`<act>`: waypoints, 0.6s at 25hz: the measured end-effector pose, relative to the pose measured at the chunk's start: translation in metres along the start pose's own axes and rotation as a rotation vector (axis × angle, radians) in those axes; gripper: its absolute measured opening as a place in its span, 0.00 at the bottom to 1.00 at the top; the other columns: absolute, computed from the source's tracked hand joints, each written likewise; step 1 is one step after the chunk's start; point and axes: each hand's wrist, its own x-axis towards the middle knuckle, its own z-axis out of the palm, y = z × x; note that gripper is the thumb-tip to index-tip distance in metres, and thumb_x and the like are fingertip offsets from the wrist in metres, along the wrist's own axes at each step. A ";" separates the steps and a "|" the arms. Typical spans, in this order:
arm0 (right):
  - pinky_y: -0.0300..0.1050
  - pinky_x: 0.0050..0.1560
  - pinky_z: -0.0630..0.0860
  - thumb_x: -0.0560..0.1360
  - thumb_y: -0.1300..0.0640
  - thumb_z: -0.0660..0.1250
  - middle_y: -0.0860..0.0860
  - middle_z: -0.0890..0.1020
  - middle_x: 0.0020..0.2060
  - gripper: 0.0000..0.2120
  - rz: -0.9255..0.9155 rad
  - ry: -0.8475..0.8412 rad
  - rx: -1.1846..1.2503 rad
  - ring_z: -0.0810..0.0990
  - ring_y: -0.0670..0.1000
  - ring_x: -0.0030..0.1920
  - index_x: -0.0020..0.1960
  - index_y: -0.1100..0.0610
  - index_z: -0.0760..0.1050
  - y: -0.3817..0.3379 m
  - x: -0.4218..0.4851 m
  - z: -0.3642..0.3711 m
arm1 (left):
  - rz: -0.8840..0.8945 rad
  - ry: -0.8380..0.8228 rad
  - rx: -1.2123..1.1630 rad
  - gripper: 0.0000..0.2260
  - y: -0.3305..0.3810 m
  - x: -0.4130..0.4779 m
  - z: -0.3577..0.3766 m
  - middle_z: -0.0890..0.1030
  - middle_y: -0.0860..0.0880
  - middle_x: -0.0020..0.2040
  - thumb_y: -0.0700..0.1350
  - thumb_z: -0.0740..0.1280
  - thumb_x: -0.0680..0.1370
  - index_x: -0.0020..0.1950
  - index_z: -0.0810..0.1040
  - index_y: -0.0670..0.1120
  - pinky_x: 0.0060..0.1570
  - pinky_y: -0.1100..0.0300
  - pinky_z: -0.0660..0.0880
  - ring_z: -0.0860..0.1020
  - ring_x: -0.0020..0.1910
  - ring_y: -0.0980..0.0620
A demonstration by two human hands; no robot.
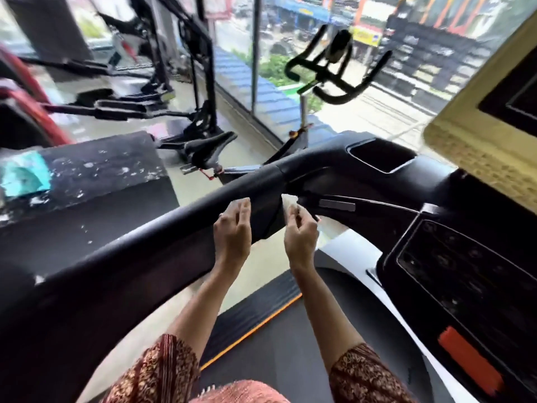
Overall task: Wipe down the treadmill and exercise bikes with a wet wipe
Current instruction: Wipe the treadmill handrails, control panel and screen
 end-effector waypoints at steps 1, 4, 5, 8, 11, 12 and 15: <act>0.38 0.43 0.69 0.81 0.58 0.59 0.51 0.82 0.38 0.12 -0.070 -0.019 -0.018 0.78 0.47 0.37 0.50 0.63 0.79 -0.001 0.003 -0.001 | 0.059 0.036 0.085 0.19 -0.004 -0.003 0.001 0.81 0.49 0.55 0.51 0.57 0.76 0.57 0.80 0.42 0.58 0.62 0.68 0.77 0.58 0.51; 0.39 0.61 0.71 0.81 0.61 0.59 0.58 0.81 0.56 0.14 -0.369 -0.057 -0.044 0.77 0.52 0.60 0.61 0.66 0.76 -0.001 0.013 0.004 | 0.219 0.141 0.357 0.19 -0.018 -0.009 -0.003 0.78 0.41 0.62 0.49 0.59 0.77 0.60 0.78 0.39 0.68 0.53 0.65 0.73 0.65 0.44; 0.43 0.66 0.68 0.80 0.61 0.58 0.60 0.78 0.60 0.15 -0.459 -0.072 -0.078 0.73 0.56 0.65 0.63 0.66 0.74 0.003 0.017 0.011 | 0.274 0.171 0.448 0.19 -0.023 -0.009 -0.005 0.76 0.39 0.63 0.49 0.59 0.77 0.61 0.78 0.38 0.69 0.50 0.64 0.71 0.66 0.42; 0.48 0.72 0.58 0.79 0.62 0.58 0.63 0.72 0.66 0.17 -0.645 -0.191 -0.136 0.63 0.65 0.70 0.66 0.67 0.72 0.031 0.028 0.048 | 0.442 0.282 0.691 0.22 -0.054 -0.001 -0.011 0.74 0.38 0.66 0.49 0.57 0.77 0.63 0.76 0.37 0.68 0.44 0.64 0.70 0.68 0.39; 0.45 0.74 0.52 0.81 0.56 0.56 0.62 0.74 0.65 0.18 -0.817 -0.126 -0.064 0.62 0.67 0.71 0.63 0.67 0.75 0.066 0.036 0.086 | 0.643 0.406 0.786 0.19 -0.096 0.017 -0.010 0.75 0.39 0.65 0.45 0.59 0.78 0.65 0.75 0.38 0.69 0.48 0.61 0.72 0.66 0.40; 0.44 0.73 0.52 0.81 0.54 0.55 0.62 0.76 0.63 0.19 -0.889 -0.058 -0.021 0.64 0.66 0.70 0.62 0.66 0.76 0.073 0.044 0.094 | 0.710 0.457 0.786 0.18 -0.104 0.025 -0.008 0.77 0.39 0.63 0.44 0.60 0.78 0.65 0.75 0.38 0.68 0.49 0.61 0.74 0.64 0.40; 0.43 0.72 0.55 0.80 0.56 0.57 0.60 0.79 0.60 0.17 -1.032 0.146 0.091 0.68 0.63 0.67 0.59 0.65 0.78 0.082 0.059 0.104 | 0.868 0.623 0.751 0.14 -0.117 0.041 0.000 0.80 0.42 0.58 0.42 0.62 0.78 0.60 0.78 0.39 0.63 0.50 0.65 0.77 0.59 0.41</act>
